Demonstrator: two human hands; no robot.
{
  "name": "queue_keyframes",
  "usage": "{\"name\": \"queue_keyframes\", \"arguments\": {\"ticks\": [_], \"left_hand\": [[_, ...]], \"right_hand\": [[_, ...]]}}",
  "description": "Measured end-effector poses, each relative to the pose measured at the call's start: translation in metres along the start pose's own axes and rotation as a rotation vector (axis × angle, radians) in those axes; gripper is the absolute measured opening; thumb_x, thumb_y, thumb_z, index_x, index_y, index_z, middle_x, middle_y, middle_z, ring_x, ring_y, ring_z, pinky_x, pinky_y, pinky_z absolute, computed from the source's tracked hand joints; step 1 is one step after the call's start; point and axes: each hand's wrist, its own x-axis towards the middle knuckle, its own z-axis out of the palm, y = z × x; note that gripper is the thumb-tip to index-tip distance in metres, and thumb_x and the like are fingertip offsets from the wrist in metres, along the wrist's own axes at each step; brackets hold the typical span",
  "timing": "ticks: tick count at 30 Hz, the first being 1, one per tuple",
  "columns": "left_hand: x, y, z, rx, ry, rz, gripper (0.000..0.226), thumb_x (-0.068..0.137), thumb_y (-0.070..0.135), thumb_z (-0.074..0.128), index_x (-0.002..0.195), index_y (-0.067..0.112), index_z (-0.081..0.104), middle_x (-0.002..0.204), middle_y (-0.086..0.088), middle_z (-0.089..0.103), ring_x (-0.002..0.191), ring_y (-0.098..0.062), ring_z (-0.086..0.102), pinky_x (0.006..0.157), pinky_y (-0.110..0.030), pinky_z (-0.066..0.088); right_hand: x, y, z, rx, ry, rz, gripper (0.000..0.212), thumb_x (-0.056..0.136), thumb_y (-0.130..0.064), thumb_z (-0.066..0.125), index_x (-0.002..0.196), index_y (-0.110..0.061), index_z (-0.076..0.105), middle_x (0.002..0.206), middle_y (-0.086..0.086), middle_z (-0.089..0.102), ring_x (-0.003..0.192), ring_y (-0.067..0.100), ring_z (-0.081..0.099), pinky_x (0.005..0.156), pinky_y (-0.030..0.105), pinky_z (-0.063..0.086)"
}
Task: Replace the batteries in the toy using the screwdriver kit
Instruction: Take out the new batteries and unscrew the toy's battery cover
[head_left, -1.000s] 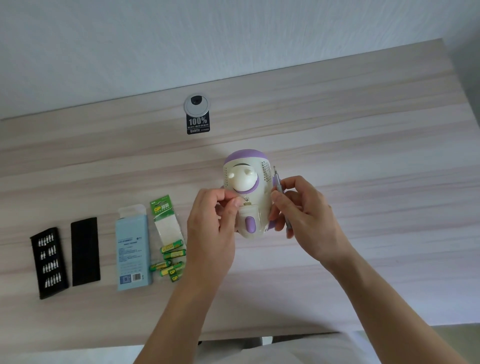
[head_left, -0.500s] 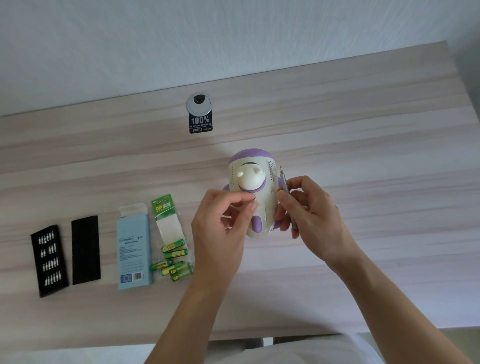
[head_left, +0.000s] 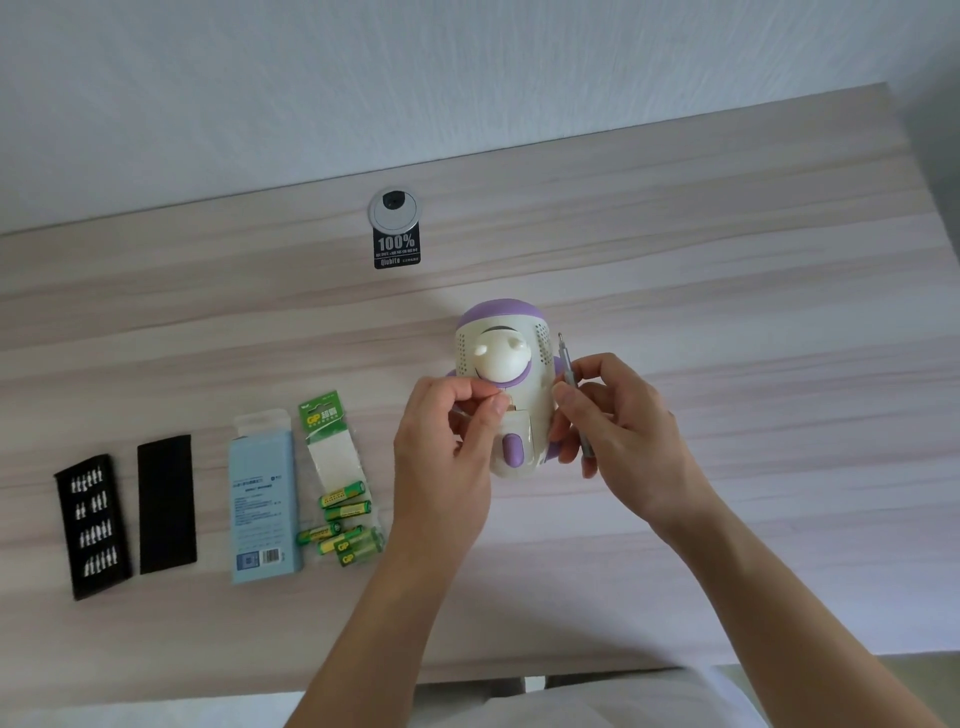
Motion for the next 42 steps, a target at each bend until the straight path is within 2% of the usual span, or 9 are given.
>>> {"name": "queue_keyframes", "arguments": {"ticks": [2,4,10,15,23,28,32,36,42], "left_hand": [[-0.001,-0.003,-0.003,-0.079,-0.032,-0.043,0.014,0.096,0.014,0.063,0.092,0.027,0.061,0.089,-0.008,0.065,0.078,-0.022,0.064,0.068,-0.039,0.058],[-0.004,-0.004,-0.009,-0.185,-0.053,-0.109,0.006,0.098,0.011,0.059,0.096,0.016,0.062,0.081,-0.009,0.067,0.075,-0.017,0.064,0.064,-0.027,0.056],[-0.011,-0.015,-0.032,-0.226,-0.025,-0.153,0.005,0.095,0.004,0.062,0.092,0.008,0.062,0.075,-0.003,0.067,0.061,-0.009,0.061,0.058,-0.022,0.053],[-0.021,-0.045,-0.053,-0.089,-0.056,-0.189,0.008,0.092,0.004,0.066,0.087,0.010,0.064,0.074,-0.007,0.064,0.058,-0.011,0.055,0.058,-0.023,0.049],[-0.021,-0.093,-0.047,0.316,-0.246,0.007,0.003,0.092,0.012,0.067,0.089,0.012,0.068,0.074,0.004,0.063,0.064,-0.005,0.053,0.060,-0.010,0.038],[-0.021,-0.114,-0.036,0.394,-0.267,0.135,0.004,0.092,0.010,0.066,0.089,0.007,0.066,0.083,-0.003,0.065,0.076,-0.018,0.053,0.070,-0.030,0.042],[-0.025,-0.123,-0.033,0.439,-0.247,0.234,0.022,0.094,0.023,0.053,0.088,0.004,0.063,0.085,-0.011,0.063,0.078,-0.029,0.057,0.069,-0.044,0.049],[-0.026,-0.130,-0.032,0.511,-0.207,0.271,0.029,0.092,0.031,0.050,0.087,0.006,0.064,0.083,-0.010,0.057,0.078,-0.030,0.054,0.067,-0.045,0.047],[-0.028,-0.138,-0.028,0.581,-0.171,0.278,0.011,0.084,0.019,0.071,0.081,0.009,0.067,0.079,-0.006,0.057,0.077,-0.029,0.054,0.071,-0.039,0.039]], "right_hand": [[-0.001,0.000,-0.002,-0.007,0.003,0.010,0.004,0.100,-0.019,0.054,0.098,-0.016,0.057,0.069,0.005,0.070,0.054,0.016,0.063,0.048,0.034,0.047],[-0.004,0.000,-0.005,-0.013,0.008,0.016,0.007,0.100,-0.021,0.054,0.099,-0.014,0.057,0.070,0.006,0.071,0.055,0.016,0.063,0.048,0.034,0.047],[-0.016,-0.002,-0.022,-0.025,0.082,0.072,0.009,0.102,-0.021,0.052,0.100,-0.015,0.058,0.075,0.006,0.071,0.059,0.016,0.065,0.049,0.032,0.048],[-0.029,0.013,-0.022,-0.075,0.200,0.135,0.008,0.098,-0.018,0.058,0.097,-0.014,0.065,0.094,0.002,0.068,0.069,0.011,0.068,0.051,0.028,0.053],[-0.043,0.055,0.000,-0.158,0.309,0.252,0.010,0.093,-0.017,0.067,0.103,-0.015,0.066,0.089,0.005,0.068,0.067,0.018,0.071,0.051,0.034,0.059],[-0.047,0.075,0.013,-0.335,0.399,0.249,0.006,0.095,-0.024,0.061,0.090,-0.022,0.061,0.083,-0.001,0.070,0.076,0.020,0.067,0.063,0.045,0.059],[-0.047,0.083,0.020,-0.486,0.429,0.234,0.013,0.100,-0.025,0.051,0.098,-0.015,0.058,0.095,0.002,0.064,0.088,0.026,0.056,0.072,0.040,0.046],[-0.044,0.087,0.030,-0.600,0.463,0.266,0.021,0.102,-0.028,0.047,0.105,-0.010,0.057,0.104,0.002,0.051,0.095,0.024,0.046,0.074,0.036,0.037],[-0.042,0.094,0.034,-0.685,0.495,0.260,0.021,0.100,-0.029,0.050,0.103,-0.011,0.058,0.101,0.000,0.052,0.100,0.027,0.050,0.072,0.036,0.037]]}}
